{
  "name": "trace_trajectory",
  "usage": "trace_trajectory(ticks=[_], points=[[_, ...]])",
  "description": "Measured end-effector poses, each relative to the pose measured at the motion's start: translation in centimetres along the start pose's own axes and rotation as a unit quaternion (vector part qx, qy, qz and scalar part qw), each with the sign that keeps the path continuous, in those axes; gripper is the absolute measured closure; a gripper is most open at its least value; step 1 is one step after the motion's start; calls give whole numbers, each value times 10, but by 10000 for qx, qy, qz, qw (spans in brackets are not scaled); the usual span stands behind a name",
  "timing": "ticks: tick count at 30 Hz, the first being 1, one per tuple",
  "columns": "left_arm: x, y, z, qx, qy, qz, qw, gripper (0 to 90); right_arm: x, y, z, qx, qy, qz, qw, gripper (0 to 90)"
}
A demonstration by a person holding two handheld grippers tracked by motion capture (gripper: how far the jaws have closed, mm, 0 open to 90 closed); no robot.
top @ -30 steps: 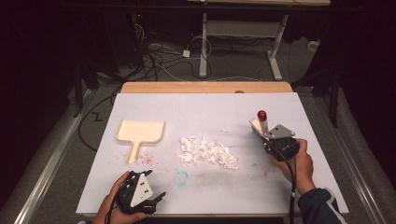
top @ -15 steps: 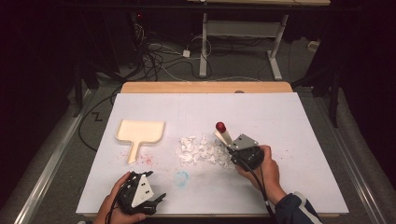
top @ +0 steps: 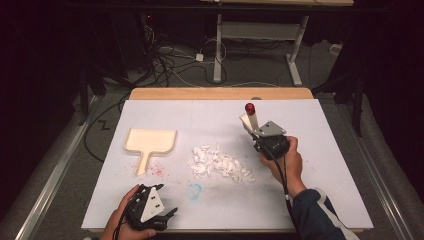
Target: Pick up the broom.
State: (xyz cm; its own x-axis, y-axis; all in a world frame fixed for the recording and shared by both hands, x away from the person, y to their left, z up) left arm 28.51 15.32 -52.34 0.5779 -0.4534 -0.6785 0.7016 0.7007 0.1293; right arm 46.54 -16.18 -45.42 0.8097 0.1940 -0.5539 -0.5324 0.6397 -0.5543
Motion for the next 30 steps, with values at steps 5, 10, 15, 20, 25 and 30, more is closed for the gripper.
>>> trace_trajectory(ticks=[5,10,15,20,25,30], points=[[1,0,-1,-23,15,-39,10000,179,25,7,-3,-70,189,115,9997,685],[1,1,-2,-34,25,-50,10000,179,21,43,14,-507,-4,596,9969,681],[0,1,-2,-26,0,-39,10000,179,-2,69,25,-877,-459,1408,9851,682],[0,0,-1,-31,6,-37,10000,179,-26,72,27,-1081,-663,1548,9798,684],[1,0,1,-31,-8,-42,10000,179,-29,55,40,-905,-798,1207,9853,684],[1,0,2,-50,-34,-82,9999,179,-12,51,66,-1101,-844,1218,9828,684]])
Point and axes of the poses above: each handheld gripper's, and its own axes: x roughly forward along the jaws, z roughly out of its top, y roughly to its left, the point moved 7 cm from there along x, roughly forward along the jaws, and after that the axes turned 13 degrees about -x, right-handed, at the moved point
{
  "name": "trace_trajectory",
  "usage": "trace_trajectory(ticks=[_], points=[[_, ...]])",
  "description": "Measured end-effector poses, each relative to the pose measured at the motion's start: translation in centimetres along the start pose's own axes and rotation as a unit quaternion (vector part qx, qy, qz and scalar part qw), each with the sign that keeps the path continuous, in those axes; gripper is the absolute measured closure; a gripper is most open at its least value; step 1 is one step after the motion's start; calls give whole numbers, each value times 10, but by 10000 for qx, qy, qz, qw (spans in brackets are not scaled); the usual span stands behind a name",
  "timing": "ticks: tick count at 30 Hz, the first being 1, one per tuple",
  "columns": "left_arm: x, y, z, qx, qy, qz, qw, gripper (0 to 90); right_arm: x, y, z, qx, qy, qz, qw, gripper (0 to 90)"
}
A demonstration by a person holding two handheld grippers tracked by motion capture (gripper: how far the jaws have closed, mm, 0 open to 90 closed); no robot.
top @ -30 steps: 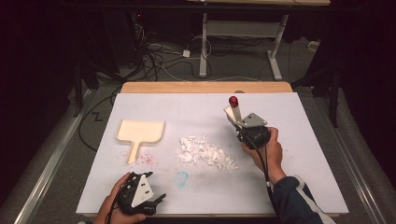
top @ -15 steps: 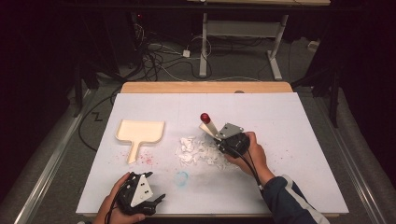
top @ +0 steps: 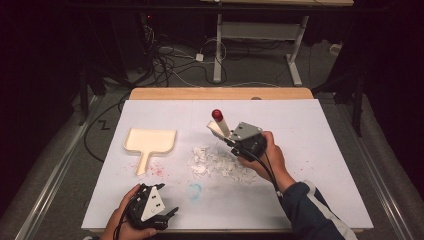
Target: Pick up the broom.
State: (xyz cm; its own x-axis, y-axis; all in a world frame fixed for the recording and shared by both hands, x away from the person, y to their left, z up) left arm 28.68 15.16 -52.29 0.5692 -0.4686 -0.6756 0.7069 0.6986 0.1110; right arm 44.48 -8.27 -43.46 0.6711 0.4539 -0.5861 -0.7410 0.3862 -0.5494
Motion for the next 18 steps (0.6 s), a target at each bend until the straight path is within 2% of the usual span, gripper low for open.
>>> trace_trajectory(ticks=[2,3,6,8,10,11,12,13,14,18], points=[[0,1,0,-30,-18,-12,10000,179,10,-2,5,-235,175,-116,9995,684],[1,2,-1,-19,-9,-23,10000,179,27,-3,9,-464,333,-214,9981,684],[1,2,-2,11,26,-44,10000,179,51,-3,6,-594,528,-203,9966,684],[2,2,-3,-58,37,-87,9999,179,58,-3,3,-626,586,-210,9961,685],[1,3,-3,-59,16,-65,10000,179,68,-3,2,-523,412,-118,9977,684],[0,3,-4,-67,17,-62,10000,179,72,0,3,-498,242,29,9985,684],[0,3,-4,-77,18,-62,10000,179,72,0,3,-498,242,29,9985,684],[0,4,-4,-88,19,-59,9999,179,72,6,5,-618,100,221,9978,684],[0,4,-5,-99,29,-38,9999,179,72,6,5,-618,100,221,9978,684],[-1,5,-6,-117,28,-26,9999,179,65,26,12,-941,-266,757,9923,683]])
Point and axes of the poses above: each handheld gripper's, and its own axes: x roughly forward along the jaws, z roughly out of its top, y roughly to its left, the point moved 7 cm from there along x, roughly forward along the jaws, and after that the axes turned 13 degrees about -x, right-handed, at the moved point
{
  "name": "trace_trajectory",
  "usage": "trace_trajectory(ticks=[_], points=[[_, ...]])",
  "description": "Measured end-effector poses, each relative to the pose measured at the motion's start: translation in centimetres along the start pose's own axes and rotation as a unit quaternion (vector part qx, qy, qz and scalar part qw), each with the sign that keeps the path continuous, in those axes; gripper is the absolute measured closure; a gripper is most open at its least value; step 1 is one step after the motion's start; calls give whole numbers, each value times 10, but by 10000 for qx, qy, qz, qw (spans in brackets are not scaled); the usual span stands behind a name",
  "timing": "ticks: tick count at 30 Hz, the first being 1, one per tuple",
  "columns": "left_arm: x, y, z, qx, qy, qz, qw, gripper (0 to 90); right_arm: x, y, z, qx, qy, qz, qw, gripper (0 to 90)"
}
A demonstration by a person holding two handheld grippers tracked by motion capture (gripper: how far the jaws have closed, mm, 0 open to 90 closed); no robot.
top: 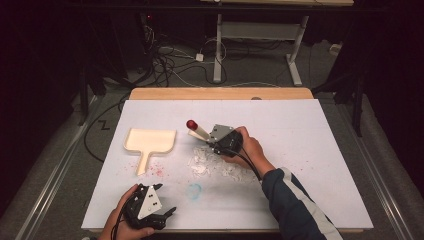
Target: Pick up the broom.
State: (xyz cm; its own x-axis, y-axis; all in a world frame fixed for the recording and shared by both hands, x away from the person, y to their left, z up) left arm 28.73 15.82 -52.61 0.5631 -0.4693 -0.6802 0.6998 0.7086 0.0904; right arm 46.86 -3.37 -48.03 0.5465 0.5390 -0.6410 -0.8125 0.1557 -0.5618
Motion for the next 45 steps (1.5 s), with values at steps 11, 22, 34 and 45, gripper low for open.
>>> trace_trajectory(ticks=[11,22,34,45], points=[[2,-2,-2,-26,81,-25,10000,179,-45,35,-3,-911,-431,655,9928,683],[2,-1,-1,6,73,6,10000,179,-95,11,-28,311,-624,-374,9969,684],[-1,-3,1,110,56,56,9999,179,-179,30,-97,1295,289,-543,9897,684],[2,-7,4,186,69,15,9998,179,-203,71,-125,1603,572,-6,9854,685]])
Point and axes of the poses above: each handheld gripper's, and its own axes: x roughly forward along the jaws, z roughly out of its top, y roughly to its left, the point moved 7 cm from there along x, roughly forward along the jaws, and after that the axes turned 13 degrees about -x, right-handed, at the moved point
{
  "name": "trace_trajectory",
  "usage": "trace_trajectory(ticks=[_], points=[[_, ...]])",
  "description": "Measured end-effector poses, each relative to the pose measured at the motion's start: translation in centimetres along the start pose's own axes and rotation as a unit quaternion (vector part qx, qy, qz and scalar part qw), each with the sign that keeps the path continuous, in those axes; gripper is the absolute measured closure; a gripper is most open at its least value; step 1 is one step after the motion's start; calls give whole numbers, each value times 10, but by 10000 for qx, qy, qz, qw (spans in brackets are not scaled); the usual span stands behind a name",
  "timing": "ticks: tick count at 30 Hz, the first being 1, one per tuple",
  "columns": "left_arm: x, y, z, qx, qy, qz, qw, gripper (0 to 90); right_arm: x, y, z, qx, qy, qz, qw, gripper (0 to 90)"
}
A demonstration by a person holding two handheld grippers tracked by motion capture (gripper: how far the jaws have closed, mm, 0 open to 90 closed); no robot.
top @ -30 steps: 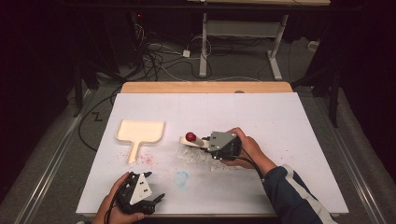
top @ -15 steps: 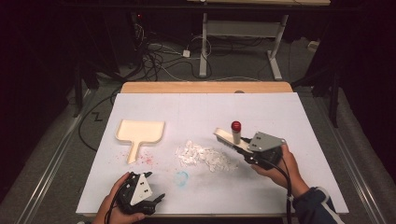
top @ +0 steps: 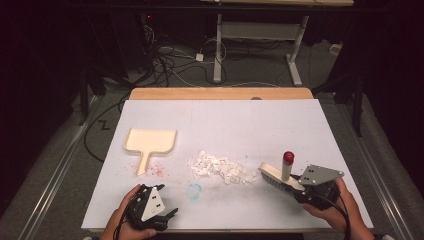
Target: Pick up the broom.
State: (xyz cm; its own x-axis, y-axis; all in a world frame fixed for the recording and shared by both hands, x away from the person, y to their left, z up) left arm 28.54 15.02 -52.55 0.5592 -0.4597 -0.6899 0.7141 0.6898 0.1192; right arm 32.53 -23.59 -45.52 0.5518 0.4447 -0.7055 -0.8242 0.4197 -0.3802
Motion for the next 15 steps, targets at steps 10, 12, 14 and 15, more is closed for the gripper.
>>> trace_trajectory(ticks=[10,12,14,15], points=[[1,0,-1,-46,30,-40,10000,179,43,21,46,-54,-182,54,9998,683],[0,1,0,-16,8,-5,10000,179,50,23,57,56,-235,-24,9997,684],[0,0,-1,1,15,-12,10000,179,59,25,71,205,-333,-89,9992,684],[0,0,-1,1,21,-18,10000,179,62,25,76,249,-361,-145,9989,684]])
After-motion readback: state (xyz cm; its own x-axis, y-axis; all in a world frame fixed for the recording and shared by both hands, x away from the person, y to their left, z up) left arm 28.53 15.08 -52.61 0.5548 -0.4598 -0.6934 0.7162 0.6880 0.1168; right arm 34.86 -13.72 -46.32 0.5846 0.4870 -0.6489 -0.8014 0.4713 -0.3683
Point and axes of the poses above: each handheld gripper's, and its own axes: x roughly forward along the jaws, z roughly out of its top, y roughly to its left, the point moved 7 cm from there along x, roughly forward along the jaws, and after that the axes turned 13 degrees about -x, right-handed, at the moved point
